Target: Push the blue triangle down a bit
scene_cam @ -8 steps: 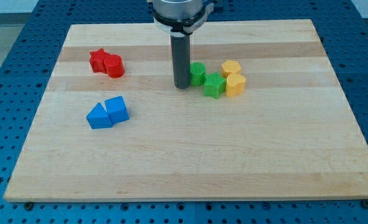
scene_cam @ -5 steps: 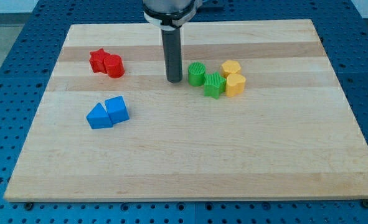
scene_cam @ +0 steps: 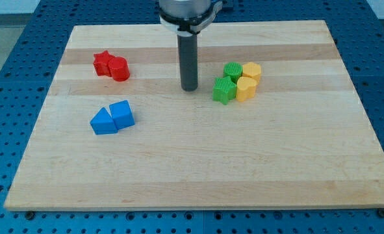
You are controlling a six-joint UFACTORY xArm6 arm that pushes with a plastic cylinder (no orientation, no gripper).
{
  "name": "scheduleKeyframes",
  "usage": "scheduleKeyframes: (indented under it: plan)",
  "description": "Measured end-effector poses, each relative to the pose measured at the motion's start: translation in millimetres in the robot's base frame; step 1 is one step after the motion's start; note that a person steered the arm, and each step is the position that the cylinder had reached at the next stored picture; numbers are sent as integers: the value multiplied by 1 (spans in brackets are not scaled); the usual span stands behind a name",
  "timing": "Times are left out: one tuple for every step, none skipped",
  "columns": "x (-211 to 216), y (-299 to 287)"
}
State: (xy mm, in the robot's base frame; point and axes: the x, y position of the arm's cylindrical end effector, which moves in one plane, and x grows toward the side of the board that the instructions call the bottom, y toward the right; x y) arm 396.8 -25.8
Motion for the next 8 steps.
scheduleKeyframes:
  plan:
    - [14,-6]
    - [40,-7]
    - [76,-10]
    - [108,-37]
    - [113,-54]
    - [113,-56]
    - [113,-69]
    - [113,-81]
